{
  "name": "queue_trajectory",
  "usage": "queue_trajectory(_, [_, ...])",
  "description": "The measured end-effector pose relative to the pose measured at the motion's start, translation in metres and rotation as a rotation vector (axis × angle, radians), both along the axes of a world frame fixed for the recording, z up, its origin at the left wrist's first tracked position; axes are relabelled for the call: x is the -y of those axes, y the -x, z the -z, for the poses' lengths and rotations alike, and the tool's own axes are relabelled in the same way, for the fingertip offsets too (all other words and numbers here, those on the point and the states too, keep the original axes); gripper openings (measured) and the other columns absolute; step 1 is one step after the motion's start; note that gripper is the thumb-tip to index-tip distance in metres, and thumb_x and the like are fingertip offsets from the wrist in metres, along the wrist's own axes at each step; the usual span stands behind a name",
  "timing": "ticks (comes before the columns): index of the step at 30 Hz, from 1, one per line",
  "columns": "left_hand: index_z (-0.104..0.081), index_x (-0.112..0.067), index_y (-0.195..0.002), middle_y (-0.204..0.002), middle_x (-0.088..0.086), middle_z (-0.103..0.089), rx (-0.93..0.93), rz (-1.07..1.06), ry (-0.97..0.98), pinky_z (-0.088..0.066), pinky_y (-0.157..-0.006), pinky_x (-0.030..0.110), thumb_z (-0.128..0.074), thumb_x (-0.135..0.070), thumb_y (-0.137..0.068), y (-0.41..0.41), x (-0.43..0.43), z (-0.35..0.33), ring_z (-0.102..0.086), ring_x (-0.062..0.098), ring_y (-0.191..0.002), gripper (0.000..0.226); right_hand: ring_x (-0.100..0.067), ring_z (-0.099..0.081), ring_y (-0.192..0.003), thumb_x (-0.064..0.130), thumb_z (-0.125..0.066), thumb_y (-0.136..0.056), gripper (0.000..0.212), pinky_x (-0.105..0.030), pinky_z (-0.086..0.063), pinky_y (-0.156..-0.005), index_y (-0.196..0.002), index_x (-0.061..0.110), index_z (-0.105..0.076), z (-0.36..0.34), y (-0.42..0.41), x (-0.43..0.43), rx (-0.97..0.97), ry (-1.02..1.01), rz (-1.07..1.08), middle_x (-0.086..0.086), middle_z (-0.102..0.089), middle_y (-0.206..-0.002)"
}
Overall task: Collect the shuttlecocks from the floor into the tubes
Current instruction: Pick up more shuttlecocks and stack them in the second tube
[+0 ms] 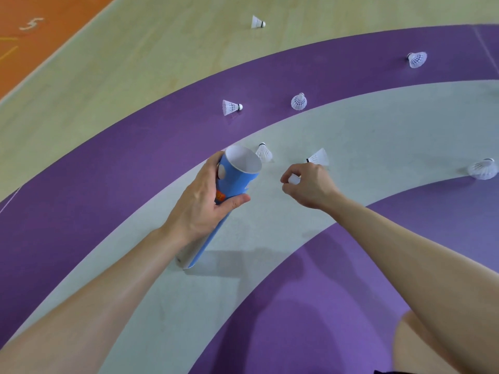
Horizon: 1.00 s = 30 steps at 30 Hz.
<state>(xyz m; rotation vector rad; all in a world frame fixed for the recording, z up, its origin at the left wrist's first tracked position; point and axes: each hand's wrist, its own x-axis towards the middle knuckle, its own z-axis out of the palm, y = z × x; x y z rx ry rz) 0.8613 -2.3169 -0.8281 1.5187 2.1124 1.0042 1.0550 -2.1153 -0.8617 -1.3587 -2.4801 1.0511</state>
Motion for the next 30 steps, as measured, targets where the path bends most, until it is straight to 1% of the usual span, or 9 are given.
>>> queue_trajectory(2, [-0.034, -0.031, -0.16, -0.14, -0.014, -0.057, -0.04, 0.013, 0.035, -0.049, -0.092, 0.016, -0.076, -0.065, -0.089, -0.003, -0.005, 0.0, -0.06, 0.002, -0.113, 0.089, -0.016, -0.067, -0.069, 0.025, -0.071, -0.086, 0.014, -0.039, -0.063, -0.068, -0.099, 0.029, -0.076, 0.002, -0.005, -0.004, 0.026, -0.004, -0.009, 0.012, -0.064, -0.086])
queue_trajectory(5, [-0.036, -0.039, -0.159, -0.138, -0.009, -0.06, -0.079, 0.03, 0.102, -0.057, -0.097, 0.04, -0.078, -0.066, -0.089, -0.005, -0.017, 0.002, -0.063, 0.012, -0.117, 0.086, -0.017, -0.069, -0.073, 0.027, -0.072, -0.081, 0.014, -0.043, -0.064, -0.071, -0.095, 0.031, -0.075, 0.011, -0.014, -0.011, 0.069, -0.01, -0.013, 0.01, -0.068, -0.086])
queue_trajectory(8, [-0.036, -0.047, -0.155, -0.126, -0.008, -0.061, -0.163, 0.04, 0.208, -0.058, -0.094, 0.05, -0.069, -0.076, -0.084, -0.004, -0.031, 0.004, -0.063, 0.019, -0.111, 0.084, -0.014, -0.067, -0.078, 0.028, -0.071, -0.079, 0.017, -0.037, -0.061, -0.072, -0.095, 0.034, -0.074, 0.024, -0.025, -0.023, 0.122, -0.015, -0.019, 0.01, -0.069, -0.094])
queue_trajectory(11, [-0.037, -0.049, -0.152, -0.117, -0.006, -0.059, -0.253, 0.055, 0.303, -0.058, -0.09, 0.049, -0.072, -0.073, -0.084, -0.007, -0.041, 0.007, -0.062, 0.023, -0.104, 0.081, -0.019, -0.066, -0.091, 0.022, -0.067, -0.083, 0.027, -0.03, -0.052, -0.069, -0.108, 0.03, -0.074, 0.049, -0.046, -0.039, 0.19, -0.01, -0.039, 0.006, -0.066, -0.109])
queue_trajectory(15, [-0.037, -0.048, -0.147, -0.113, -0.005, -0.057, -0.325, 0.039, 0.395, -0.058, -0.088, 0.049, -0.076, -0.071, -0.084, -0.008, -0.044, 0.014, -0.065, 0.027, -0.098, 0.078, -0.027, -0.064, -0.117, 0.013, -0.061, -0.084, 0.047, -0.037, -0.056, -0.092, -0.129, 0.026, -0.068, 0.087, -0.08, -0.061, 0.319, -0.046, -0.118, 0.001, -0.063, -0.135])
queue_trajectory(19, [-0.039, -0.044, -0.145, -0.107, -0.005, -0.054, -0.363, 0.047, 0.467, -0.058, -0.086, 0.048, -0.074, -0.072, -0.086, -0.016, -0.049, 0.017, -0.064, 0.028, -0.093, 0.075, -0.04, -0.063, -0.116, 0.004, -0.056, -0.089, 0.06, -0.045, -0.054, -0.091, -0.148, 0.019, -0.051, 0.107, -0.071, -0.082, 0.337, -0.28, -0.261, -0.002, -0.051, -0.151])
queue_trajectory(22, [-0.033, -0.05, -0.15, -0.107, -0.006, -0.052, -0.388, 0.101, 0.502, -0.056, -0.085, 0.044, -0.073, -0.073, -0.086, -0.03, -0.052, 0.022, -0.061, 0.027, -0.094, 0.079, -0.038, -0.063, -0.113, 0.0, -0.054, -0.091, 0.064, -0.046, -0.055, -0.087, -0.151, 0.019, -0.045, 0.124, -0.044, -0.091, 0.384, -0.436, -0.4, 0.001, -0.045, -0.156])
queue_trajectory(25, [-0.029, -0.054, -0.154, -0.112, -0.007, -0.052, -0.387, 0.149, 0.518, -0.057, -0.087, 0.044, -0.073, -0.074, -0.087, -0.042, -0.052, 0.024, -0.061, 0.026, -0.095, 0.082, -0.035, -0.06, -0.117, 0.0, -0.053, -0.095, 0.059, -0.044, -0.054, -0.083, -0.15, 0.018, -0.043, 0.146, -0.02, -0.093, 0.547, -0.529, -0.464, -0.001, -0.04, -0.156])
queue_trajectory(30, [-0.026, -0.056, -0.157, -0.112, -0.013, -0.047, -0.372, 0.187, 0.437, -0.055, -0.083, 0.039, -0.074, -0.072, -0.087, -0.044, -0.036, 0.02, -0.058, 0.021, -0.092, 0.086, -0.028, -0.059, -0.121, 0.016, -0.061, -0.096, 0.039, -0.039, -0.054, -0.089, -0.135, 0.018, -0.06, 0.164, -0.017, -0.09, 0.76, -0.615, -0.339, -0.007, -0.053, -0.134])
